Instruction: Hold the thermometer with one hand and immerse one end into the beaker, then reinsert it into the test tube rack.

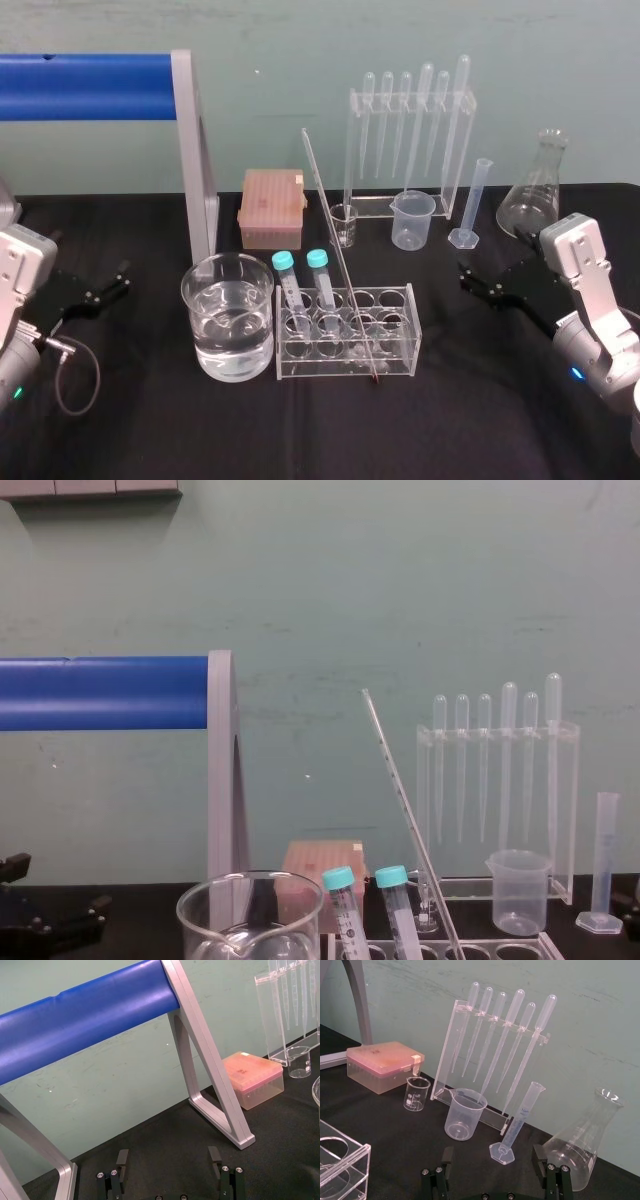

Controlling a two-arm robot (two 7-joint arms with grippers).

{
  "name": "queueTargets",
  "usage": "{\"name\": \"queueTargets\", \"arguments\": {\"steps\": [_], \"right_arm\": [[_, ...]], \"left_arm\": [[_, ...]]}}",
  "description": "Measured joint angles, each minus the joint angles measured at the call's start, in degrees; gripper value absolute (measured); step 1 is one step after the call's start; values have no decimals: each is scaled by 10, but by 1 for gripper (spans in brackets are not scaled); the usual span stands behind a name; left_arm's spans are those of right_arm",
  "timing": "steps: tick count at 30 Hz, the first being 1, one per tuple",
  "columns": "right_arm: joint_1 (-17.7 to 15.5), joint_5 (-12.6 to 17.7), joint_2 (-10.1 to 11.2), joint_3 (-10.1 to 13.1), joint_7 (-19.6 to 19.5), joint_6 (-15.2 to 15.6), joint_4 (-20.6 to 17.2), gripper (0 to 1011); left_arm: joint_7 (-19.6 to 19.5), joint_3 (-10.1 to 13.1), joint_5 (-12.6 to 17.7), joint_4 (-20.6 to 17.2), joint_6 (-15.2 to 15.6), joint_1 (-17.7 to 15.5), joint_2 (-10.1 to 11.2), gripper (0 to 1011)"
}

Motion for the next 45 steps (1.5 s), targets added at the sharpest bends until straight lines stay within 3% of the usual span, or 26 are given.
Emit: {"name": "queueTargets", "arguments": {"steps": [10, 15, 19, 20, 23, 24, 26, 31, 32, 35, 45], "right_arm": [[0, 0, 0, 0, 0, 0, 0, 1003], [3, 12, 0, 11, 20, 0, 0, 1003], [11, 67, -8, 34, 66, 15, -3, 1003], [17, 103, -11, 45, 97, 27, -4, 1003], [25, 155, -18, 59, 144, 52, -5, 1003], [34, 187, -22, 67, 178, 71, -5, 1003], [47, 219, -26, 71, 220, 95, -2, 1003], [87, 233, -35, 53, 296, 122, 12, 1003], [87, 233, -35, 53, 296, 122, 12, 1003], [119, 230, -41, 29, 342, 125, 28, 1003], [188, 230, -66, -18, 419, 124, 72, 1003]], "left_arm": [[0, 0, 0, 0, 0, 0, 0, 1008], [0, 0, 0, 0, 0, 0, 0, 1008], [0, 0, 0, 0, 0, 0, 0, 1008], [0, 0, 0, 0, 0, 0, 0, 1008], [0, 0, 0, 0, 0, 0, 0, 1008], [0, 0, 0, 0, 0, 0, 0, 1008], [0, 0, 0, 0, 0, 0, 0, 1008], [0, 0, 0, 0, 0, 0, 0, 1008], [0, 0, 0, 0, 0, 0, 0, 1008], [0, 0, 0, 0, 0, 0, 0, 1008], [0, 0, 0, 0, 0, 0, 0, 1008]]}}
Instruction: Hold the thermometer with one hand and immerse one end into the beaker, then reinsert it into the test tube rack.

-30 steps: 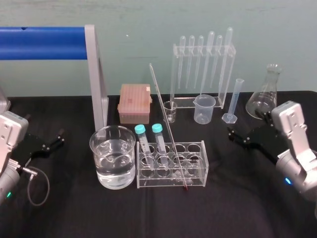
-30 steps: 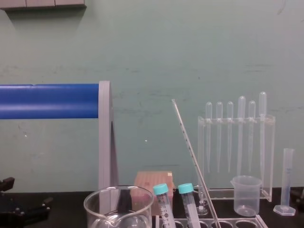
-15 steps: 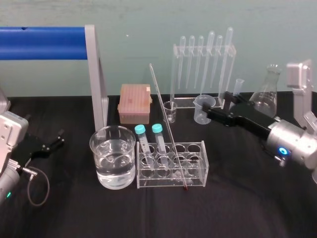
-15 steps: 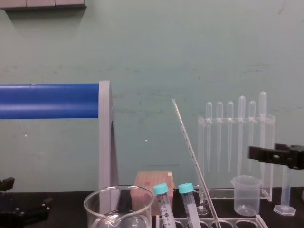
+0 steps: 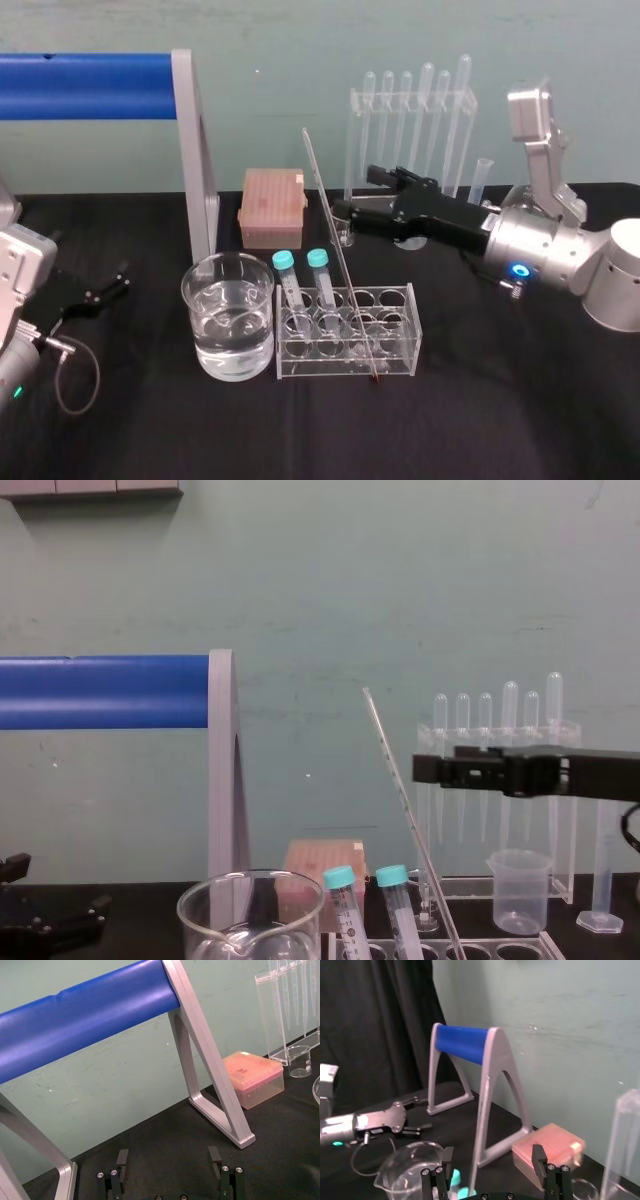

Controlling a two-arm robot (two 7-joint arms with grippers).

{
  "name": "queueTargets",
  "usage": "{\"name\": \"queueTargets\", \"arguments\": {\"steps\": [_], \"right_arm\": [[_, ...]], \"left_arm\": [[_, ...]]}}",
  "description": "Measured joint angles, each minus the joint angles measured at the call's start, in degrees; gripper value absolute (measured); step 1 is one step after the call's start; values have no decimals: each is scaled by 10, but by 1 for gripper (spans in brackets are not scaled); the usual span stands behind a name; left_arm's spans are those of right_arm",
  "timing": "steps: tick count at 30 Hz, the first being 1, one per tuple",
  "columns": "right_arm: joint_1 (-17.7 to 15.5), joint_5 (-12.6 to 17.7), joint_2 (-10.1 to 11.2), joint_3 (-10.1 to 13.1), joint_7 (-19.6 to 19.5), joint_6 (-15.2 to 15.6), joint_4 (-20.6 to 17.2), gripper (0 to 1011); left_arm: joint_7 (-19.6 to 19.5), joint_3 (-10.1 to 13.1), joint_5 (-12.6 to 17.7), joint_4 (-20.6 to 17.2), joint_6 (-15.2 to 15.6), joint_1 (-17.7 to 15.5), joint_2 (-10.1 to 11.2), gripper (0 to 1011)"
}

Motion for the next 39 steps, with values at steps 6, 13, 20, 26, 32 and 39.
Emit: {"name": "queueTargets", "arguments": {"steps": [6, 13, 20, 26, 32, 39], "right_arm": [[31, 11, -17, -19, 20, 10, 30, 1003], [58, 31, -34, -37, 32, 40, 62, 1003], [71, 46, -38, -51, 41, 64, 69, 1003], [77, 49, -31, -65, 43, 68, 68, 1003], [83, 49, -26, -77, 42, 72, 68, 1003], [83, 49, -27, -76, 42, 72, 68, 1003]], "left_arm": [[0, 0, 0, 0, 0, 0, 0, 1008], [0, 0, 0, 0, 0, 0, 0, 1008], [0, 0, 0, 0, 0, 0, 0, 1008], [0, 0, 0, 0, 0, 0, 0, 1008], [0, 0, 0, 0, 0, 0, 0, 1008], [0, 0, 0, 0, 0, 0, 0, 1008]]}}
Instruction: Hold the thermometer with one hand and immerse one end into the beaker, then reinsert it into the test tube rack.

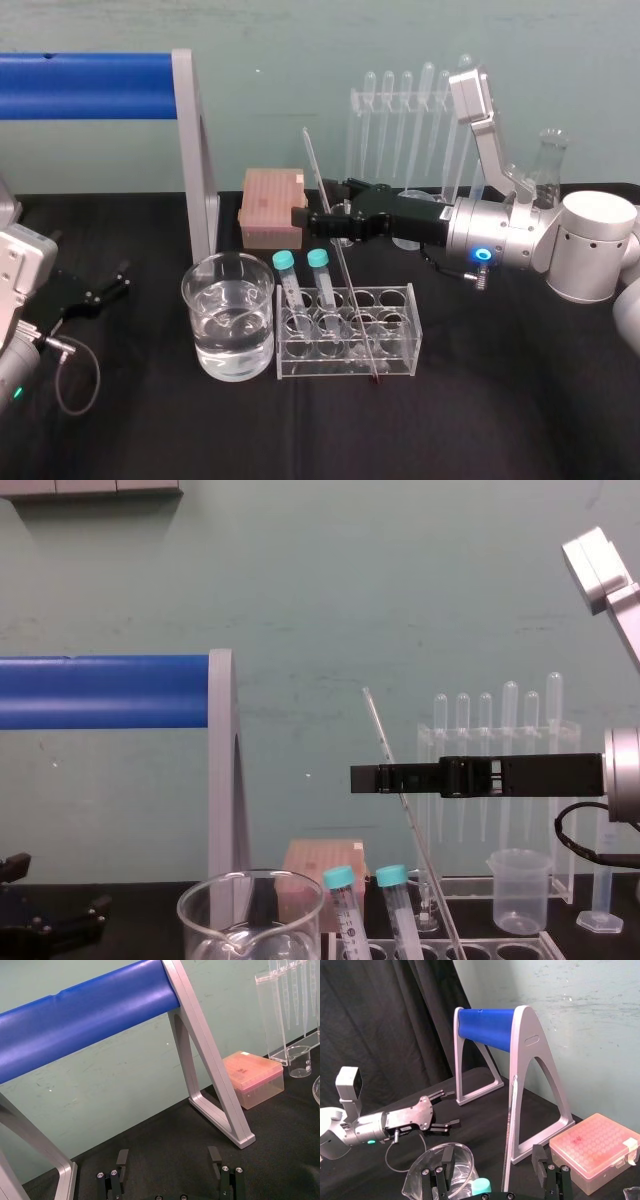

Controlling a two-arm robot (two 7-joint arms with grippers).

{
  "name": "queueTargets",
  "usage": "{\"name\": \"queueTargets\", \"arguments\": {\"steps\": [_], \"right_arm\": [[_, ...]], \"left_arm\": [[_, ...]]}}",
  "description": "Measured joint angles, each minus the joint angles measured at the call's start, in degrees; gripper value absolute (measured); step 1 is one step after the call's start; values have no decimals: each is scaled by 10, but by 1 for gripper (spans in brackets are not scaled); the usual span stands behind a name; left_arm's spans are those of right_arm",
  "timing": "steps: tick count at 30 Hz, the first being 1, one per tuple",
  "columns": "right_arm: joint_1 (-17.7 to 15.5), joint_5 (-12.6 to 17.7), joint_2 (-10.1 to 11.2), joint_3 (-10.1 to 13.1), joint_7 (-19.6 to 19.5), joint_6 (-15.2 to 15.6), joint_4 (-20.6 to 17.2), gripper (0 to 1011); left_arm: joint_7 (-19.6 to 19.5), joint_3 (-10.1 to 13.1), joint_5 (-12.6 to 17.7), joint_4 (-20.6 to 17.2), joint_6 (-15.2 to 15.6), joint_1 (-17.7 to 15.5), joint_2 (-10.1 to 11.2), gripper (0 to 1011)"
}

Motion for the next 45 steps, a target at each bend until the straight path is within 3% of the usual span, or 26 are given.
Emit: {"name": "queueTargets", "arguments": {"steps": [8, 12, 31, 34, 39, 45], "right_arm": [[0, 0, 0, 1, 0, 0, 0, 990], [-1, 0, -1, 2, 0, 0, 0, 916], [-1, 0, -1, 2, -1, -1, -1, 330], [-1, 0, -1, 2, -1, -1, -1, 201], [-1, 0, -1, 2, -1, -1, -1, 77], [-1, 0, -1, 2, -1, -1, -1, 55]], "left_arm": [[0, 0, 0, 0, 0, 0, 0, 1008], [0, 0, 0, 0, 0, 0, 0, 1008], [0, 0, 0, 0, 0, 0, 0, 1008], [0, 0, 0, 0, 0, 0, 0, 1008], [0, 0, 0, 0, 0, 0, 0, 1008], [0, 0, 0, 0, 0, 0, 0, 1008]]}}
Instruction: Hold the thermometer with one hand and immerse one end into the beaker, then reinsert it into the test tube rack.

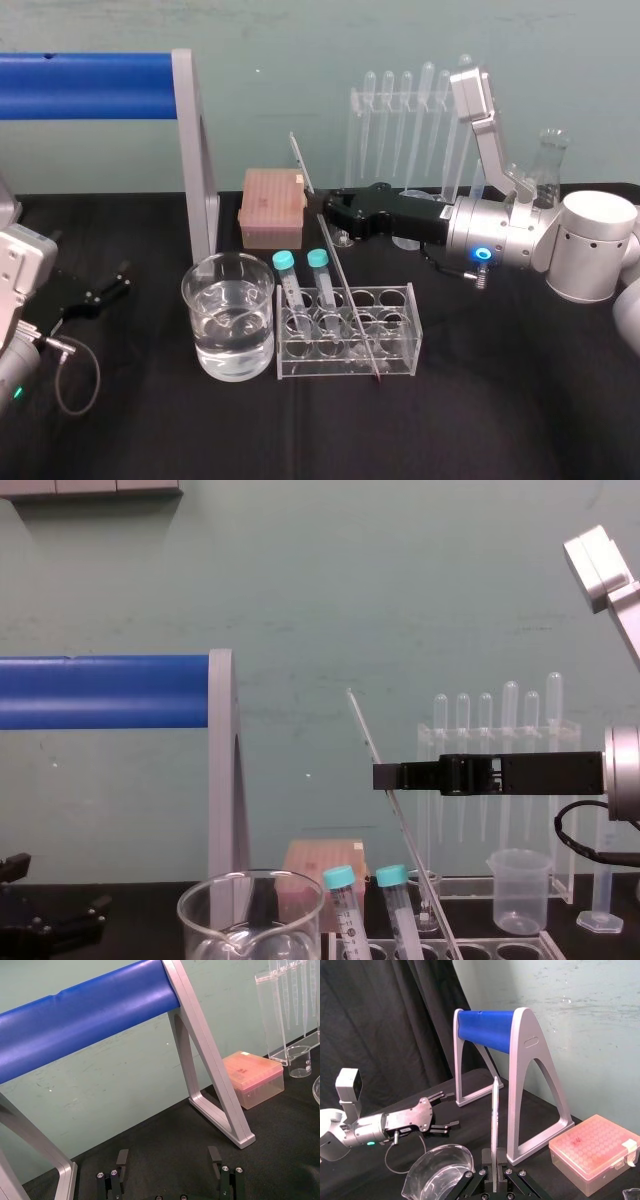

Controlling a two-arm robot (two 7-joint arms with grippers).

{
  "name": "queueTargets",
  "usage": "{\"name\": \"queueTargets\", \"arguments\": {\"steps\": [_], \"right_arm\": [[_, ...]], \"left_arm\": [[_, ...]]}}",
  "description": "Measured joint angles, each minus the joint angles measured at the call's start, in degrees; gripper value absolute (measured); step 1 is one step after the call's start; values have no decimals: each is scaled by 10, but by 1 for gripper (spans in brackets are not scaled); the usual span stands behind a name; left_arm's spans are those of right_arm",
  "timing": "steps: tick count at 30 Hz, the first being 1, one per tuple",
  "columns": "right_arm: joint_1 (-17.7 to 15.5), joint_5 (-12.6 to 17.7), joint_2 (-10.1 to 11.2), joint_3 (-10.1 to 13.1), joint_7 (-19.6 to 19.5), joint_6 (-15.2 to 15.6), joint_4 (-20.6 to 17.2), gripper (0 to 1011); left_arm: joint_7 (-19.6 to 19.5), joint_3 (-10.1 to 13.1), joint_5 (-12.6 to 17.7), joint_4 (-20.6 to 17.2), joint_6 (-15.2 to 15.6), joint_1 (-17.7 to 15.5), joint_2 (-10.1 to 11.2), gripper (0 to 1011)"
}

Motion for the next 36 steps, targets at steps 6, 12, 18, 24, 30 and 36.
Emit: {"name": "queueTargets", "arguments": {"steps": [6, 12, 18, 24, 30, 36], "right_arm": [[0, 0, 0, 0, 0, 0, 0, 55], [-3, 8, 0, 1, 3, -10, -1, 55], [-7, 28, -1, 2, 12, -19, -4, 54], [-5, 40, 2, 2, 14, -25, -7, 54], [0, 44, 8, 3, 14, -34, -14, 54], [8, 49, 19, 11, 17, -51, -29, 55]], "left_arm": [[0, 0, 0, 0, 0, 0, 0, 1008], [0, 0, 0, 0, 0, 0, 0, 1008], [0, 0, 0, 0, 0, 0, 0, 1008], [0, 0, 0, 0, 0, 0, 0, 1008], [0, 0, 0, 0, 0, 0, 0, 1008], [0, 0, 0, 0, 0, 0, 0, 1008]]}}
